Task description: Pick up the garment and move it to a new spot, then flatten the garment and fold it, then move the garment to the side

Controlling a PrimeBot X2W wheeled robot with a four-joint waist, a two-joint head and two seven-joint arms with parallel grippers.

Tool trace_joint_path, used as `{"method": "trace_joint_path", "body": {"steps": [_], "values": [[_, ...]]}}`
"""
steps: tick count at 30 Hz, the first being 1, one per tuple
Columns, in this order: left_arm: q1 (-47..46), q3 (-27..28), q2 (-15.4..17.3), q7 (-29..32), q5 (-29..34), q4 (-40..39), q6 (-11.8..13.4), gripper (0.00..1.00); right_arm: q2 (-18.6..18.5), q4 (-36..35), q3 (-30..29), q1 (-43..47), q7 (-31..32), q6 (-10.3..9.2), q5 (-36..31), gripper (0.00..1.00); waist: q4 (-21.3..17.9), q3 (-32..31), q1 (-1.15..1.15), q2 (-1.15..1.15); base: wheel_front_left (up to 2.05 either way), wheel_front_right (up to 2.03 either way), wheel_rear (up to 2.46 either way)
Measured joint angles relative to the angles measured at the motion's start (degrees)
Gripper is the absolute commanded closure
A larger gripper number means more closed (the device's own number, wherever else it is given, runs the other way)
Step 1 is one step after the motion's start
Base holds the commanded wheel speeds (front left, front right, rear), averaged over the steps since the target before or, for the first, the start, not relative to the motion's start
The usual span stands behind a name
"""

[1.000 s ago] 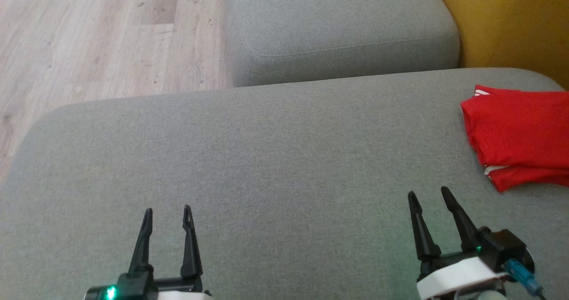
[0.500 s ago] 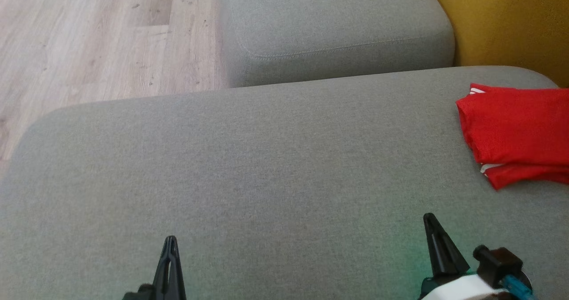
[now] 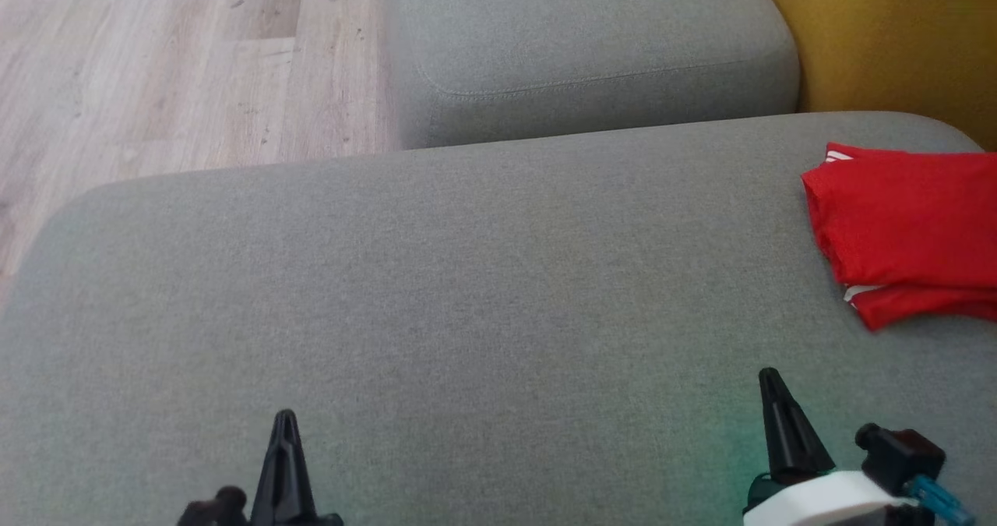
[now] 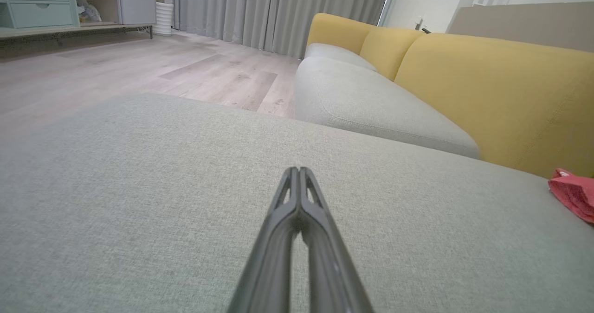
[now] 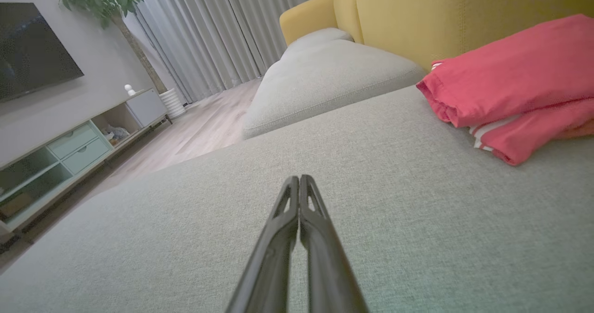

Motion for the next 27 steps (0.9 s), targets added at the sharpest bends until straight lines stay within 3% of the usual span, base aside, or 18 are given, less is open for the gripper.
{"method": "trace_joint_path", "body": {"steps": [27], "values": [[-3.0, 3.1, 0.3, 3.6, -18.5, 1.3, -3.9, 1.0, -0.1, -0.1, -2.5, -2.5, 3.7, 0.0, 18.2, 1.0, 0.2, 1.0, 0.0, 0.0, 0.0, 0.0, 0.0]]}}
